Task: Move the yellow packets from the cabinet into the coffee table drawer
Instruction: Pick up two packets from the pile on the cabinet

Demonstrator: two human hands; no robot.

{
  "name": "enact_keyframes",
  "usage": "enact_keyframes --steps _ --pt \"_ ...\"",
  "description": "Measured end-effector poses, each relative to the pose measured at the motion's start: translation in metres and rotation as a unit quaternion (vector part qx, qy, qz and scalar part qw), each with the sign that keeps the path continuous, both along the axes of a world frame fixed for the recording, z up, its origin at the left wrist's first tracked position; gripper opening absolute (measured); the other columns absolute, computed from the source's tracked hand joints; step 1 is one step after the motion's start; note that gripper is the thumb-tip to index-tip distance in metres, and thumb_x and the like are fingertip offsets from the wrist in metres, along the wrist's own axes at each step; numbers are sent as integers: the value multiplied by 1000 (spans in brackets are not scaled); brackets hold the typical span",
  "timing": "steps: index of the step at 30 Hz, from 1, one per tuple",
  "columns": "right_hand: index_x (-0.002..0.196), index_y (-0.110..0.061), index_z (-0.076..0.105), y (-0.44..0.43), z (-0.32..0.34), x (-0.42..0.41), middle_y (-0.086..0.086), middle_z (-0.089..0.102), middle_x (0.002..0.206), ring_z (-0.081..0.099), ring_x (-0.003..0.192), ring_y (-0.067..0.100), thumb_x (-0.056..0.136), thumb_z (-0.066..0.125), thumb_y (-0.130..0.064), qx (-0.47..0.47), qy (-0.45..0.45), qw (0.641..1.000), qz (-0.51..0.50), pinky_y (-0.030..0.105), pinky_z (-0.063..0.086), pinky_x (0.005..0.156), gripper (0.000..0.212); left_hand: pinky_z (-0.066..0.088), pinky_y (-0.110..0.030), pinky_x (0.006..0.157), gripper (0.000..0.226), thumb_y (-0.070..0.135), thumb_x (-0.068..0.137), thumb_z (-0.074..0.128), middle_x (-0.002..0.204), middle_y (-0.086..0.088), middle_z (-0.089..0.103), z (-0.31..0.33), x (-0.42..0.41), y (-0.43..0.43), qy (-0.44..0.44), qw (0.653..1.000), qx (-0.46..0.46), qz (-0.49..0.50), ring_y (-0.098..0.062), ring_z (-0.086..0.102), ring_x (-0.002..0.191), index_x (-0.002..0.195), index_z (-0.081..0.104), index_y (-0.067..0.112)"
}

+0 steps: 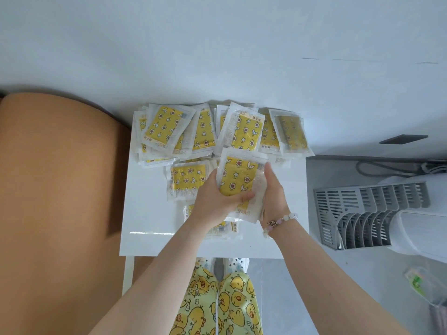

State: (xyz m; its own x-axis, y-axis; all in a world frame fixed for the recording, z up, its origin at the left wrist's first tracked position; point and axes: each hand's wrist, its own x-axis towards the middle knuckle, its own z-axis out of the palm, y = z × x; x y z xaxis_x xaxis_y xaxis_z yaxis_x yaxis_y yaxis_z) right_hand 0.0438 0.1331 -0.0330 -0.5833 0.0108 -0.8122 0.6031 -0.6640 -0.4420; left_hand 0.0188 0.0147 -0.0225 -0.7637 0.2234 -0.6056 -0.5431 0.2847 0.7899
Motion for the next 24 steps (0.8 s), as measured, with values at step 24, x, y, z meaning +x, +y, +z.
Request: enact_keyframes --steps 24 --pt "113 -20 67 4 -18 11 5 68 115 60 111 28 49 81 -45 90 -108 989 -43 54 48 95 71 51 -44 93 70 24 71 82 119 1 63 -15 9 -6 -38 989 0 140 -20 61 110 131 47 20"
